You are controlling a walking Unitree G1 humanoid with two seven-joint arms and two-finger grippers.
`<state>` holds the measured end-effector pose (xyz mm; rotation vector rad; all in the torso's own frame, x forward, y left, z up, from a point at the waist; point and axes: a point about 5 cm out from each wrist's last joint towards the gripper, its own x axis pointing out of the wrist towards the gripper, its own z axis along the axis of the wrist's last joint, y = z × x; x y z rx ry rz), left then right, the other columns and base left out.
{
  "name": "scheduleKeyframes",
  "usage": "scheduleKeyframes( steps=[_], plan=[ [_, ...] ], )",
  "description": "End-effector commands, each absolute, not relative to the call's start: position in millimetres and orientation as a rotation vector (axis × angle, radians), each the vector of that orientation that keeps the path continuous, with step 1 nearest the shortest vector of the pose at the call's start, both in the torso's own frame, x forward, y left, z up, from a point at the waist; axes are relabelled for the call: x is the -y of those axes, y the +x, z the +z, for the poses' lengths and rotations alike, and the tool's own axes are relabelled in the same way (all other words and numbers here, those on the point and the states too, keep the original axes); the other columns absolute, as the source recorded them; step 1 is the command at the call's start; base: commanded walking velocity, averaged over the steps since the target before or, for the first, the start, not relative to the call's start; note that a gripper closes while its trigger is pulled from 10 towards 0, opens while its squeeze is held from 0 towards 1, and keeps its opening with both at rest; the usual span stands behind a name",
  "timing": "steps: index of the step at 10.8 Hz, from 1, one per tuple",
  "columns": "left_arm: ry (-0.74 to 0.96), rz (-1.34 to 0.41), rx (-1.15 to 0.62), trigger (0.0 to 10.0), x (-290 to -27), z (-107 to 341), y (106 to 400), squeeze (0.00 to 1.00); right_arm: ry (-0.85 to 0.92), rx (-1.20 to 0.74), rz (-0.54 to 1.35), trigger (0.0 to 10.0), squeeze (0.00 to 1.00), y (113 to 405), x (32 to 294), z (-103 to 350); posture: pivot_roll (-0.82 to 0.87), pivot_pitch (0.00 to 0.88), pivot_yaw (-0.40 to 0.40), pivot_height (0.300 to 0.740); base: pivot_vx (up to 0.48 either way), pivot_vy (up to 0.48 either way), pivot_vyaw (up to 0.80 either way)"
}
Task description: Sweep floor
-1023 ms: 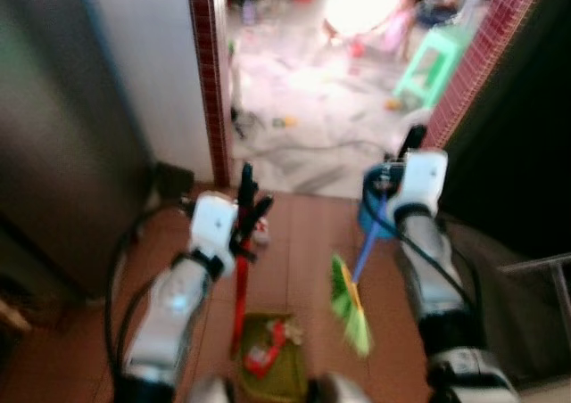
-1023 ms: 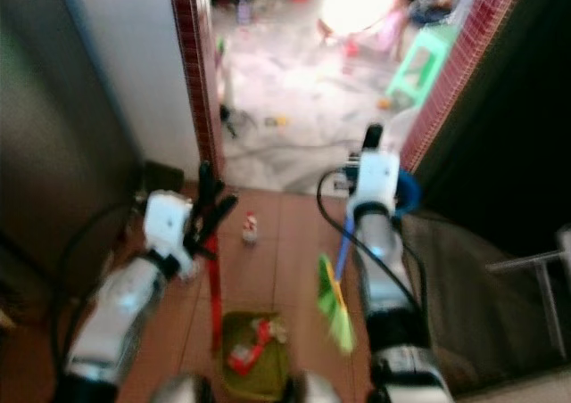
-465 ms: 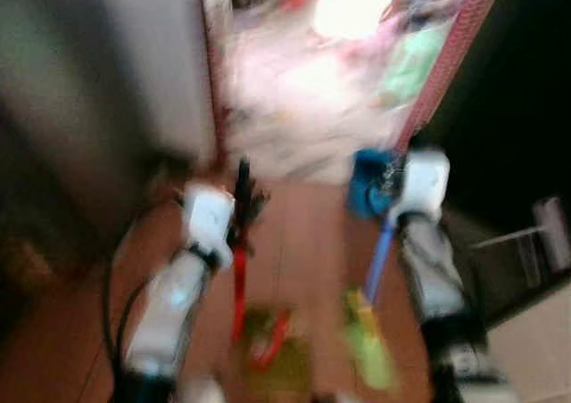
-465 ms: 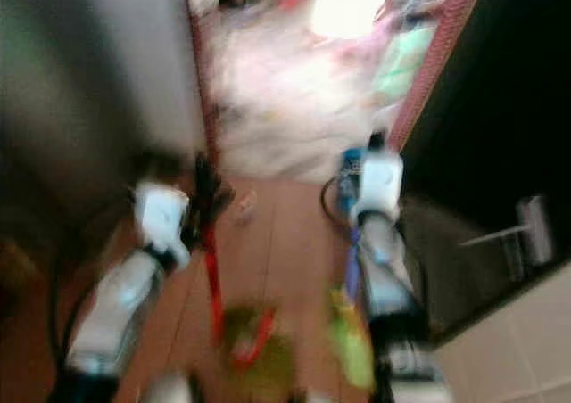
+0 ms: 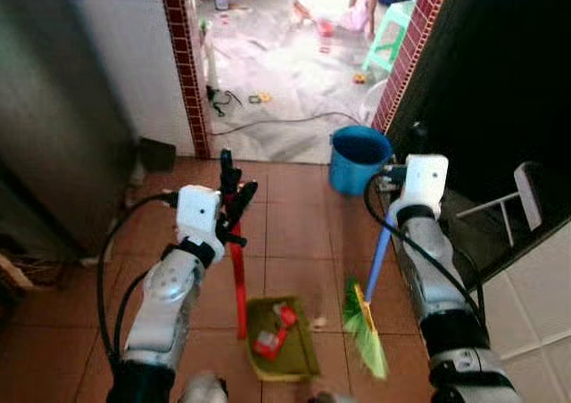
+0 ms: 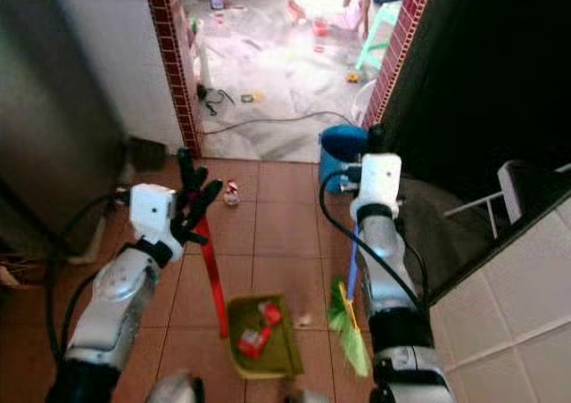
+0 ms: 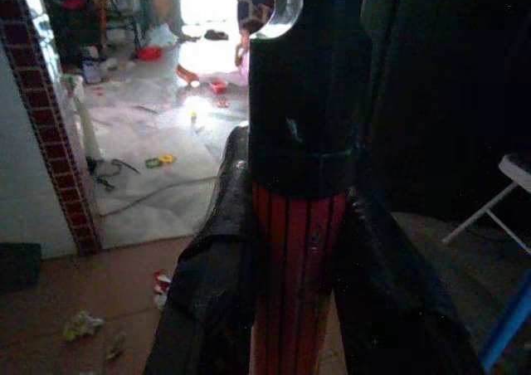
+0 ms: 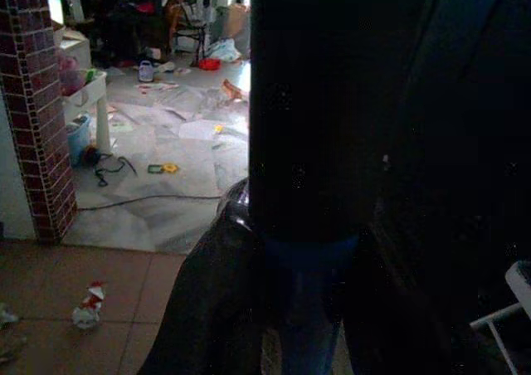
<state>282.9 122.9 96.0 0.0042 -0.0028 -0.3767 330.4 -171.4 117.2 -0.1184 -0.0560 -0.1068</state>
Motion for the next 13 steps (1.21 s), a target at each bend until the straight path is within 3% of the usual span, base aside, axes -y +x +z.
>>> scheduleKeyframes(
  steps=[1, 5, 9, 11, 12, 13],
  plan=[
    [0.075, -0.392, 0.045, 10.0, -119, 102, 292, 0.00, -0.117, 0.070, -0.102, 10.0, 0.00, 335, 173, 124, -0.01, 0.033, -0.057, 0.740, 0.000, 0.000, 0.00],
    [0.133, -0.388, 0.026, 10.0, -117, 93, 309, 0.00, -0.120, 0.056, -0.091, 10.0, 0.00, 334, 172, 120, -0.03, 0.035, -0.049, 0.740, 0.000, 0.000, 0.00],
    [-0.064, -0.425, -0.119, 10.0, -86, 66, 321, 0.00, -0.077, 0.021, -0.048, 10.0, 0.00, 337, 161, 117, -0.05, 0.042, -0.055, 0.740, 0.000, 0.000, 0.00],
    [-0.051, -0.485, -0.147, 10.0, -76, 59, 319, 0.00, 0.024, -0.022, -0.061, 10.0, 0.00, 339, 162, 115, -0.05, 0.042, -0.050, 0.740, 0.000, 0.000, 0.00],
    [-0.054, -0.481, -0.153, 10.0, -76, 58, 319, 0.00, 0.174, -0.077, 0.071, 10.0, 0.00, 343, 146, 117, -0.05, 0.045, -0.048, 0.740, 0.000, 0.000, 0.00],
    [-0.056, -0.480, -0.154, 10.0, -77, 58, 320, 0.00, 0.194, -0.070, 0.110, 10.0, 0.00, 344, 141, 122, -0.05, 0.045, -0.048, 0.740, 0.000, 0.000, 0.00]
  ],
)
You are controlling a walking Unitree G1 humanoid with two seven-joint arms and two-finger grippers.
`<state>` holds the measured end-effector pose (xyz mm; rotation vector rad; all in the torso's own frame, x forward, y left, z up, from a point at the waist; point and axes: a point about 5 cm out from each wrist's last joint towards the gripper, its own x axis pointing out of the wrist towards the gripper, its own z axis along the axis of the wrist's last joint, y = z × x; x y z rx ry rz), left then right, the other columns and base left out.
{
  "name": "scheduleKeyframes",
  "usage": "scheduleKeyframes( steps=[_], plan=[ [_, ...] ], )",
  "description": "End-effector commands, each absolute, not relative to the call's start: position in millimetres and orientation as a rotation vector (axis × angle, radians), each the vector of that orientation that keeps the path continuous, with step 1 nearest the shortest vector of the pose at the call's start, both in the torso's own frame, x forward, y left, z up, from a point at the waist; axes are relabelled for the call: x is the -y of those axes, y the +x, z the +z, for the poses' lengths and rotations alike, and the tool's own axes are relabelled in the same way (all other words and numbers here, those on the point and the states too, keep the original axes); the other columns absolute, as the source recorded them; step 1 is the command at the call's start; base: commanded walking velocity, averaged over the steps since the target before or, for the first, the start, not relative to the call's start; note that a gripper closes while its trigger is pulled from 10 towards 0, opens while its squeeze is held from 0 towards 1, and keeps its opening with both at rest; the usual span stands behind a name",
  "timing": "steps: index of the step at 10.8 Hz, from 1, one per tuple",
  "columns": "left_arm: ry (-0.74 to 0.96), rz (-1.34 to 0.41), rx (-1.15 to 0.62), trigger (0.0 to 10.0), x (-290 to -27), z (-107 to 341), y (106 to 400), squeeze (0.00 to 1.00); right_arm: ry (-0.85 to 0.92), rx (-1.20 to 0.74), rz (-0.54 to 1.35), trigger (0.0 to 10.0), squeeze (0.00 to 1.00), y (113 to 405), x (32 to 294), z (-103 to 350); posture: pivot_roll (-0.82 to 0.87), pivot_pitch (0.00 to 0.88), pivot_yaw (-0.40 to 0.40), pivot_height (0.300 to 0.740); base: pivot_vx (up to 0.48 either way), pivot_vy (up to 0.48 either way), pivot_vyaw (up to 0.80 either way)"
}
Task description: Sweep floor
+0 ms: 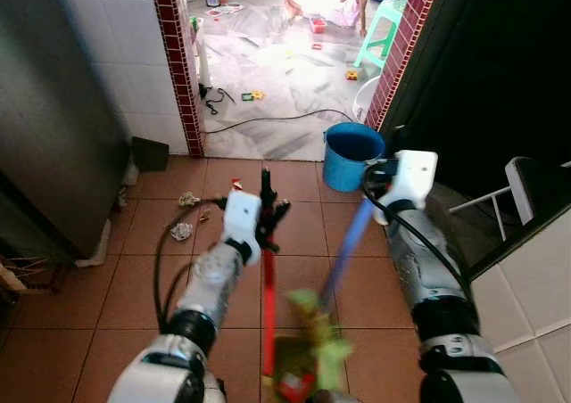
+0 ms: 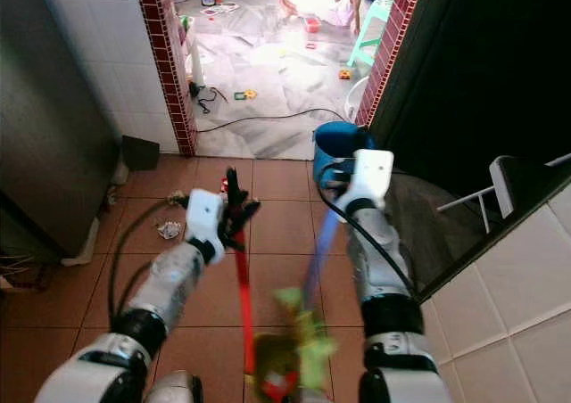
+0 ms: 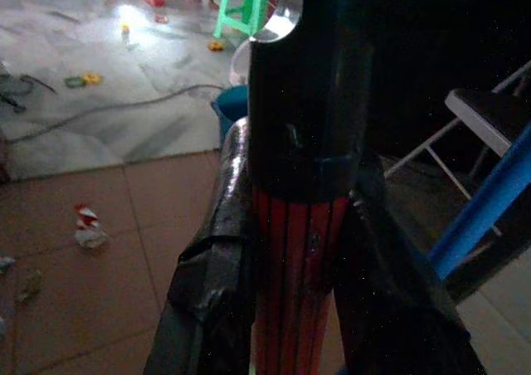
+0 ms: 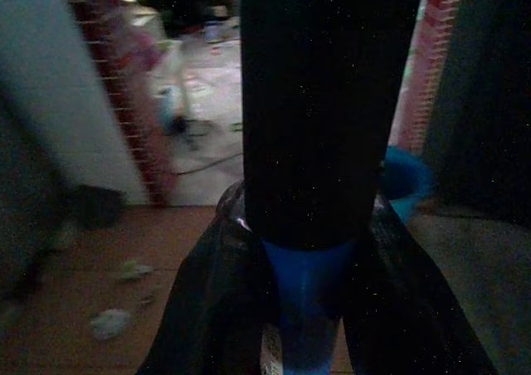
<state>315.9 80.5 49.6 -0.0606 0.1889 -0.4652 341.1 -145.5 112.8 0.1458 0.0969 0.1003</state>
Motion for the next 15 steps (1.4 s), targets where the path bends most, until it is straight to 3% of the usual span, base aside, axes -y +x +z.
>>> scheduleKeyframes(
  steps=[1, 5, 7, 12, 15],
  plan=[
    [-0.040, -0.473, -0.142, 10.0, -77, 58, 321, 0.00, 0.162, -0.041, 0.158, 10.0, 0.00, 348, 136, 133, -0.05, 0.044, -0.051, 0.740, 0.000, 0.000, 0.00],
    [0.064, -0.500, 0.002, 10.0, -80, 80, 326, 0.00, 0.057, -0.038, 0.150, 10.0, 0.00, 347, 143, 130, -0.05, 0.047, -0.058, 0.740, 0.000, 0.000, 0.00],
    [0.090, -0.505, 0.074, 10.0, -82, 93, 329, 0.00, -0.022, 0.056, 0.128, 10.0, 0.00, 348, 144, 143, -0.04, 0.048, -0.059, 0.740, 0.000, 0.000, 0.00],
    [0.094, -0.495, 0.196, 10.0, -92, 124, 329, 0.00, 0.001, 0.132, 0.050, 10.0, 0.00, 361, 160, 164, -0.03, 0.049, -0.062, 0.740, 0.000, 0.000, 0.00],
    [0.112, -0.463, 0.120, 10.0, -100, 103, 324, 0.00, 0.053, 0.130, 0.020, 10.0, 0.00, 367, 167, 171, -0.03, 0.052, -0.066, 0.740, 0.000, 0.000, 0.00]
  ],
)
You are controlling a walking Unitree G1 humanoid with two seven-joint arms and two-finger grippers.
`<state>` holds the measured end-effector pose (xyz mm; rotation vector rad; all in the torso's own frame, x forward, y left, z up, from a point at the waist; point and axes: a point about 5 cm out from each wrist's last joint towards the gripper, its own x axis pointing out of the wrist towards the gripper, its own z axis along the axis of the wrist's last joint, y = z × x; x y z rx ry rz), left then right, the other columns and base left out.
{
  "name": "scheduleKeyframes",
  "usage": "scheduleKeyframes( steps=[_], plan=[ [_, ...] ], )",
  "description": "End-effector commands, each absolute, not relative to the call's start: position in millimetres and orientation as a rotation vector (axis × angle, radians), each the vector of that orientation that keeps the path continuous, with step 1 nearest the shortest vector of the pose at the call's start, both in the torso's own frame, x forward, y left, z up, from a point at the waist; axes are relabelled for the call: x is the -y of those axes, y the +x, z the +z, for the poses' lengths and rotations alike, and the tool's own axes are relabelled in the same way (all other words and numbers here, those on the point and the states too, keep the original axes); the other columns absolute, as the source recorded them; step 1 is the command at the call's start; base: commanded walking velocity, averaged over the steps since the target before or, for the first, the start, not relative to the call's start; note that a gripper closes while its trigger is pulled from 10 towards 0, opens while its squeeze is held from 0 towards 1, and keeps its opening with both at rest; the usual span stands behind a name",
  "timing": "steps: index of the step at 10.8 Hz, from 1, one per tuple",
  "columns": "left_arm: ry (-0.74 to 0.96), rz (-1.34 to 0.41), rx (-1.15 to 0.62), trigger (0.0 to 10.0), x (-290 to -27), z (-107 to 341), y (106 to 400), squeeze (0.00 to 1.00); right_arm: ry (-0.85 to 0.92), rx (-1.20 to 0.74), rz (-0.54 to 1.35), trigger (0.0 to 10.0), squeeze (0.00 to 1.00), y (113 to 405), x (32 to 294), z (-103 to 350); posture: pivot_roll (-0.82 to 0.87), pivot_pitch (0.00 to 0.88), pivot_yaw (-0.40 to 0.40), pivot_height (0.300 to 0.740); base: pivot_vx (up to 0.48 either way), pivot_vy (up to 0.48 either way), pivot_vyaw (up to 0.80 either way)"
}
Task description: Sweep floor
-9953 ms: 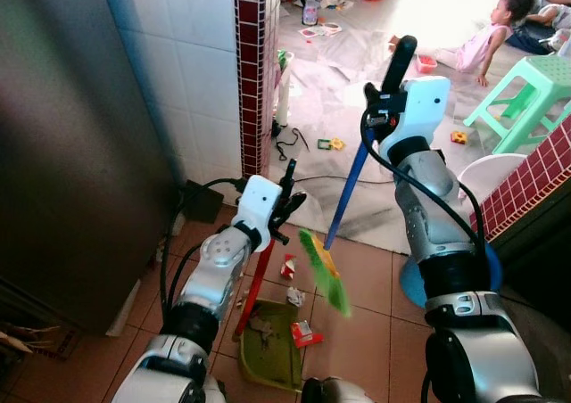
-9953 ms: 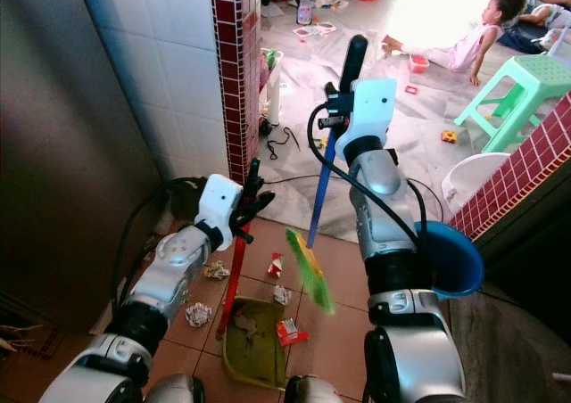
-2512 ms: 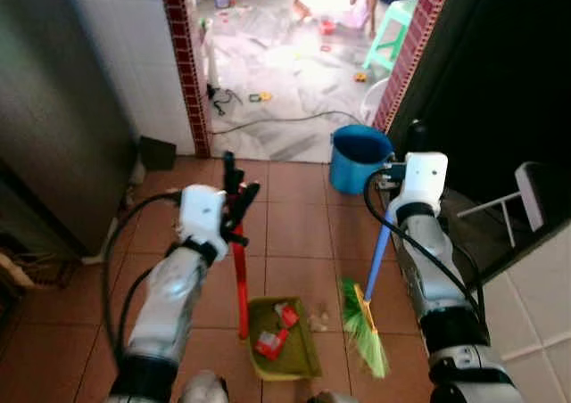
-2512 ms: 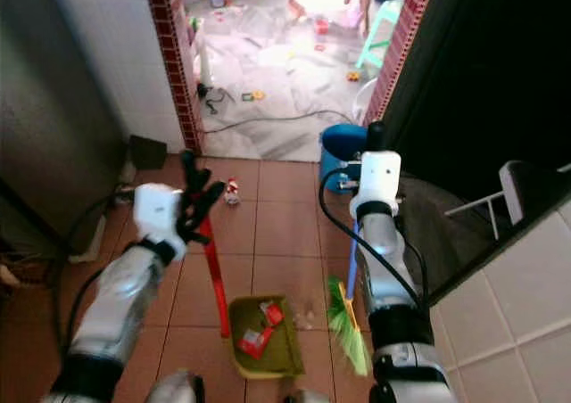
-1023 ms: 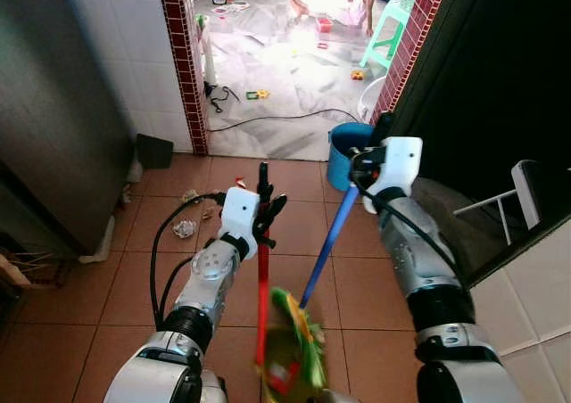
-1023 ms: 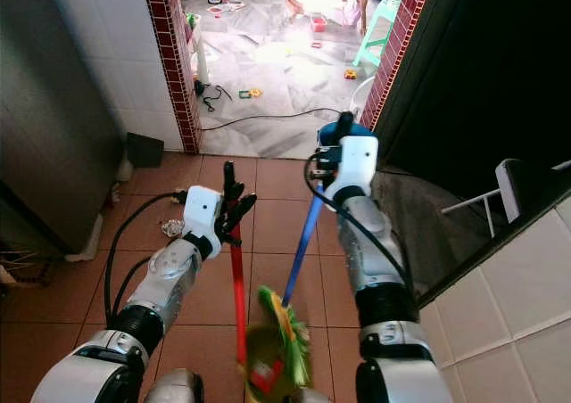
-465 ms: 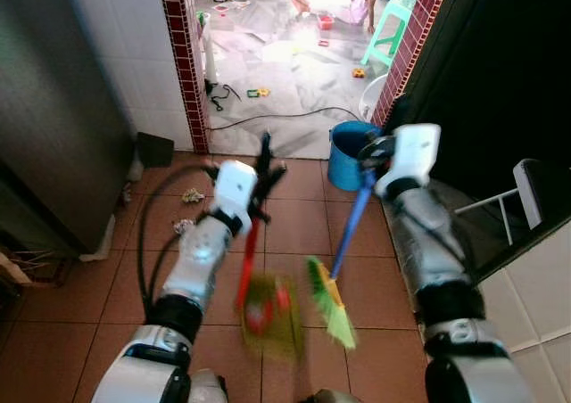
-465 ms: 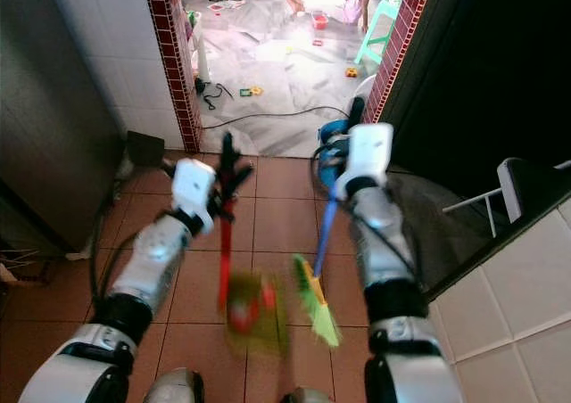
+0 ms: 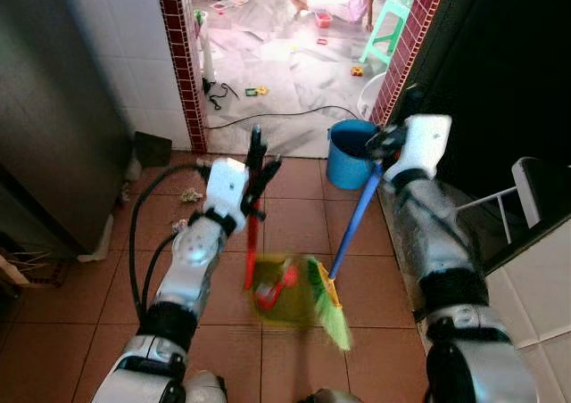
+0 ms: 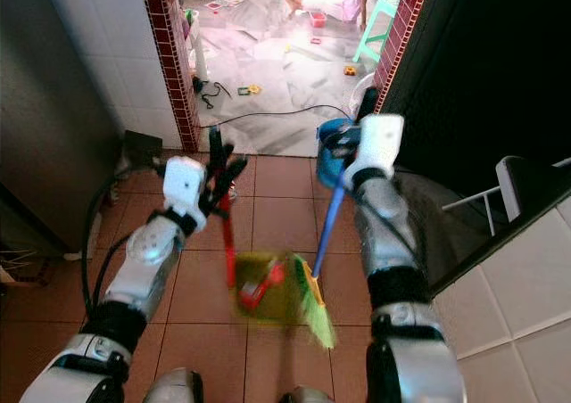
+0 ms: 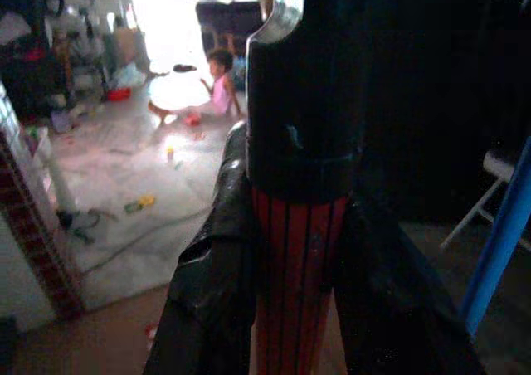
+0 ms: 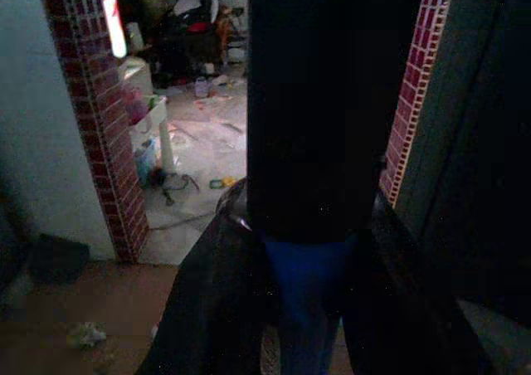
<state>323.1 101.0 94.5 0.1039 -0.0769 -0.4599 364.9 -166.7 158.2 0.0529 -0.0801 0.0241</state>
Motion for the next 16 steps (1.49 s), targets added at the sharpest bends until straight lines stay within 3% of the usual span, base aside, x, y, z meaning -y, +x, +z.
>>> scheduleKeyframes(
  steps=[1, 3, 5, 9, 11, 16],
  plan=[
    [0.115, -0.462, 0.085, 10.0, -98, 94, 323, 0.00, 0.094, 0.148, 0.006, 10.0, 0.00, 372, 171, 181, -0.04, 0.051, -0.067, 0.740, 0.000, 0.000, 0.00],
    [0.125, -0.435, 0.059, 10.0, -95, 88, 323, 0.00, 0.161, 0.180, -0.032, 10.0, 0.00, 379, 180, 201, -0.05, 0.051, -0.071, 0.740, 0.000, 0.000, 0.00],
    [0.091, -0.341, 0.037, 10.0, -98, 79, 324, 0.00, 0.010, 0.260, -0.032, 10.0, 0.00, 382, 189, 218, -0.03, 0.059, -0.062, 0.740, 0.000, 0.000, 0.00],
    [0.109, -0.302, 0.055, 10.0, -94, 76, 321, 0.00, -0.296, 0.081, -0.092, 10.0, 0.00, 367, 209, 159, -0.02, 0.068, -0.096, 0.740, 0.000, 0.000, 0.00],
    [0.101, -0.301, 0.063, 10.0, -90, 77, 322, 0.00, -0.247, -0.035, -0.068, 10.0, 0.00, 360, 201, 132, -0.05, 0.081, -0.100, 0.740, 0.000, 0.000, 0.00],
    [0.097, -0.316, 0.056, 10.0, -87, 76, 322, 0.00, -0.074, -0.018, 0.020, 10.0, 0.00, 355, 172, 126, -0.06, 0.099, -0.086, 0.740, 0.000, 0.000, 0.00]
  ],
)
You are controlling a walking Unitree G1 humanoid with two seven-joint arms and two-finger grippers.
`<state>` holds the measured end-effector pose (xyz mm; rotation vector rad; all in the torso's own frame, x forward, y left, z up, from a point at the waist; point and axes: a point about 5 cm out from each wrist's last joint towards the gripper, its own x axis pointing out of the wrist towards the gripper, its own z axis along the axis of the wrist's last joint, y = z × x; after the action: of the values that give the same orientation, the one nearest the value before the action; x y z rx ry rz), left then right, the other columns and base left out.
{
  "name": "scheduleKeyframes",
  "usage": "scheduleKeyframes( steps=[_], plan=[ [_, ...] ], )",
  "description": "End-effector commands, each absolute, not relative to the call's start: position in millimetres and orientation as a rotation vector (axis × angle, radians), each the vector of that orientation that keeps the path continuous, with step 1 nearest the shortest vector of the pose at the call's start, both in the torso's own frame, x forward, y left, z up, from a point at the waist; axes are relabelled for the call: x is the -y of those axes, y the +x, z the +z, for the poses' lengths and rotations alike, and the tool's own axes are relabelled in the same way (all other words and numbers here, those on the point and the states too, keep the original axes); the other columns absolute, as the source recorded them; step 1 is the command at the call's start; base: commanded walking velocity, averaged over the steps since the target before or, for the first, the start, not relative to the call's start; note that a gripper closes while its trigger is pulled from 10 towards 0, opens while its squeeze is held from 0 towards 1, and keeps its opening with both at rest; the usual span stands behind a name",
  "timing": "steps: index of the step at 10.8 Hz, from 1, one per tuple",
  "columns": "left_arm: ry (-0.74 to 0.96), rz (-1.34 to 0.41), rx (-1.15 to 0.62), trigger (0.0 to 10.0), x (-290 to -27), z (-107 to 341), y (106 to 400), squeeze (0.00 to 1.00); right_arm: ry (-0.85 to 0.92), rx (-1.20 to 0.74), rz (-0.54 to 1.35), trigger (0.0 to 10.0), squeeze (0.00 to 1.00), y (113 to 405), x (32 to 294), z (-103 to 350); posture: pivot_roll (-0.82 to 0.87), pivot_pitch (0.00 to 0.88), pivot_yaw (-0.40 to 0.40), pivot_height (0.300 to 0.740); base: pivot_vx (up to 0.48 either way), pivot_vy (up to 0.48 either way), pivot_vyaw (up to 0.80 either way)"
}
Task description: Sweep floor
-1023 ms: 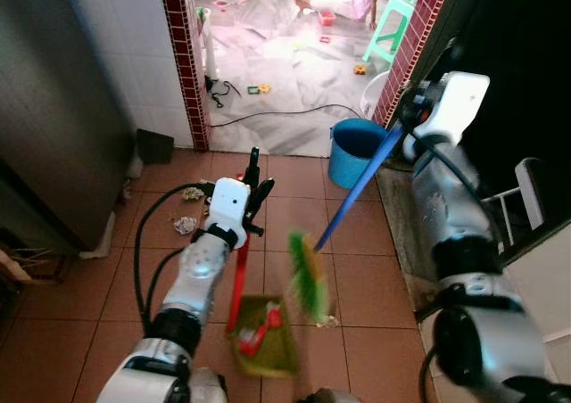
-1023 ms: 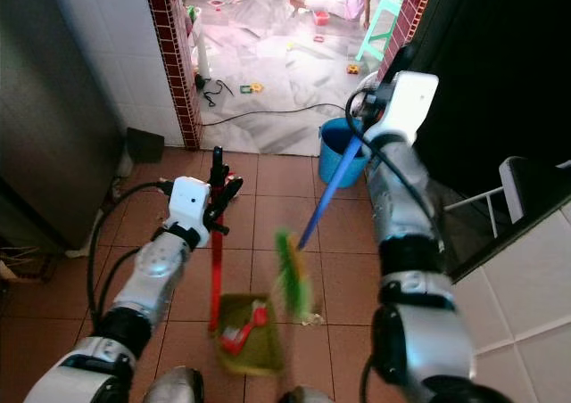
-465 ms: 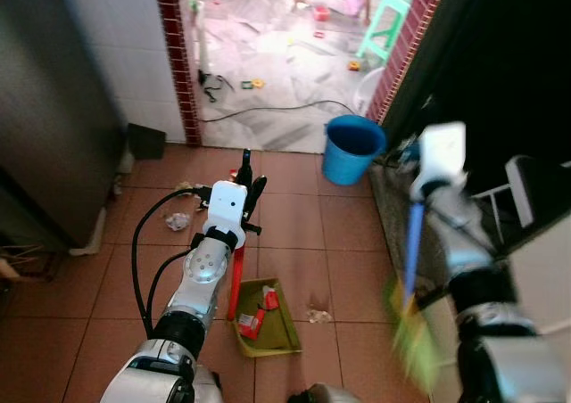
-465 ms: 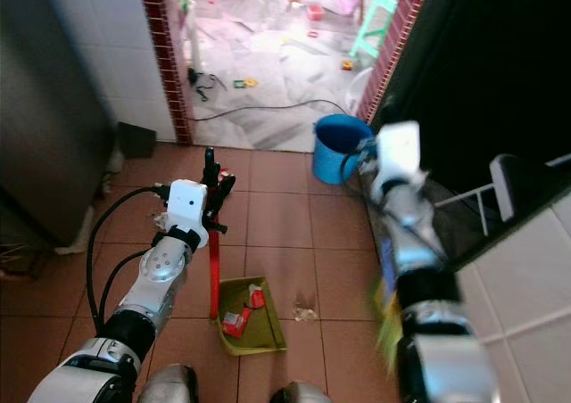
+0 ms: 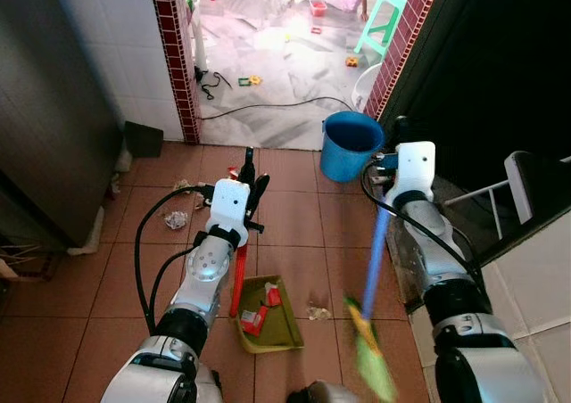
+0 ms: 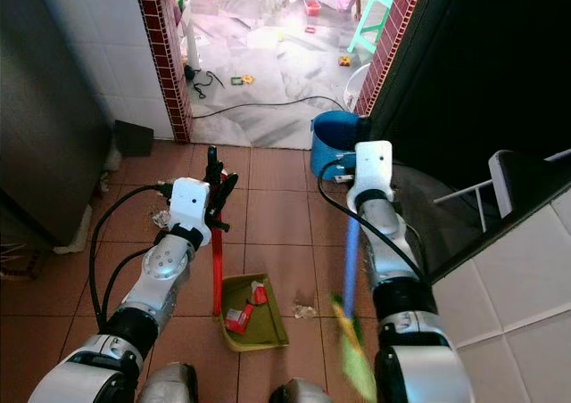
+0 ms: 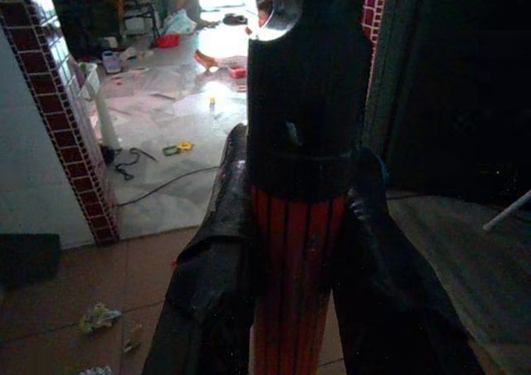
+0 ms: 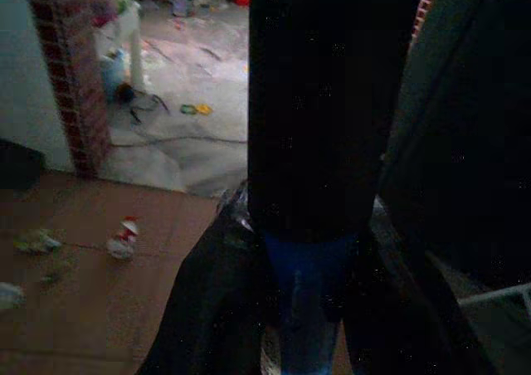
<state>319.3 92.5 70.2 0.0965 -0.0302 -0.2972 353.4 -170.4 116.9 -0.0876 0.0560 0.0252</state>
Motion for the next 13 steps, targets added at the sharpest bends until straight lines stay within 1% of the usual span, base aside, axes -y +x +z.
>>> scheduleKeyframes(
  steps=[1, 2, 4, 8, 10, 11, 13],
  plan=[
    [0.092, -0.311, 0.052, 10.0, -88, 75, 322, 0.00, 0.002, -0.004, 0.074, 10.0, 0.00, 356, 163, 132, -0.06, 0.098, -0.086, 0.740, 0.000, 0.000, 0.00],
    [0.092, -0.312, 0.051, 10.0, -87, 75, 322, 0.00, 0.035, -0.006, 0.094, 10.0, 0.00, 357, 161, 134, -0.06, 0.098, -0.086, 0.740, 0.000, 0.000, 0.00],
    [0.092, -0.318, 0.044, 10.0, -87, 74, 323, 0.00, 0.184, -0.017, 0.188, 10.0, 0.00, 359, 154, 144, -0.06, 0.093, -0.084, 0.740, 0.000, 0.000, 0.00],
    [0.095, -0.323, 0.038, 10.0, -87, 73, 323, 0.00, 0.221, 0.029, 0.284, 10.0, 0.00, 360, 144, 161, -0.06, 0.085, -0.078, 0.740, 0.000, 0.000, 0.00],
    [0.052, -0.322, 0.030, 10.0, -86, 72, 323, 0.00, 0.262, 0.062, 0.341, 10.0, 0.00, 362, 140, 179, -0.06, 0.084, -0.076, 0.740, 0.000, 0.000, 0.00],
    [0.019, -0.317, 0.025, 10.0, -88, 72, 324, 0.00, 0.276, 0.080, 0.347, 10.0, 0.00, 363, 141, 186, -0.06, 0.069, -0.067, 0.740, 0.000, 0.000, 0.00],
    [0.020, -0.289, 0.029, 10.0, -93, 74, 326, 0.00, 0.265, 0.118, 0.323, 10.0, 0.00, 366, 149, 198, -0.06, 0.053, -0.061, 0.740, 0.000, 0.000, 0.00]
  ],
)
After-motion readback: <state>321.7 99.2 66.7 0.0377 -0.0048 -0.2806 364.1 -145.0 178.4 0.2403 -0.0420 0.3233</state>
